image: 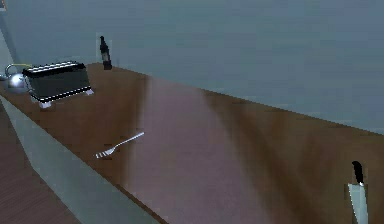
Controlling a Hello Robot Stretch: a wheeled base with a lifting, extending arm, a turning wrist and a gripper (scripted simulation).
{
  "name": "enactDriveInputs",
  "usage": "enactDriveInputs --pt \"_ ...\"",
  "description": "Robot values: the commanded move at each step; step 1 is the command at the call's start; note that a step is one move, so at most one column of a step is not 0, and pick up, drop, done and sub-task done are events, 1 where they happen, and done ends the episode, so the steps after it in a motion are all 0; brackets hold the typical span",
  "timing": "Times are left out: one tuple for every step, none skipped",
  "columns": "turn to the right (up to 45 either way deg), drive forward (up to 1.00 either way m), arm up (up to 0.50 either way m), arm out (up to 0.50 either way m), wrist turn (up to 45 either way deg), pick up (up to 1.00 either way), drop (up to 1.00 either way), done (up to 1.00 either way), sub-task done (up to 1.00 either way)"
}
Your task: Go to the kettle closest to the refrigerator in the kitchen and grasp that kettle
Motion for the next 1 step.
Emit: enactDriveInputs --pt "0.0 0.0 0.0 0.0 0.0 0.0 0.0 1.0 0.0"
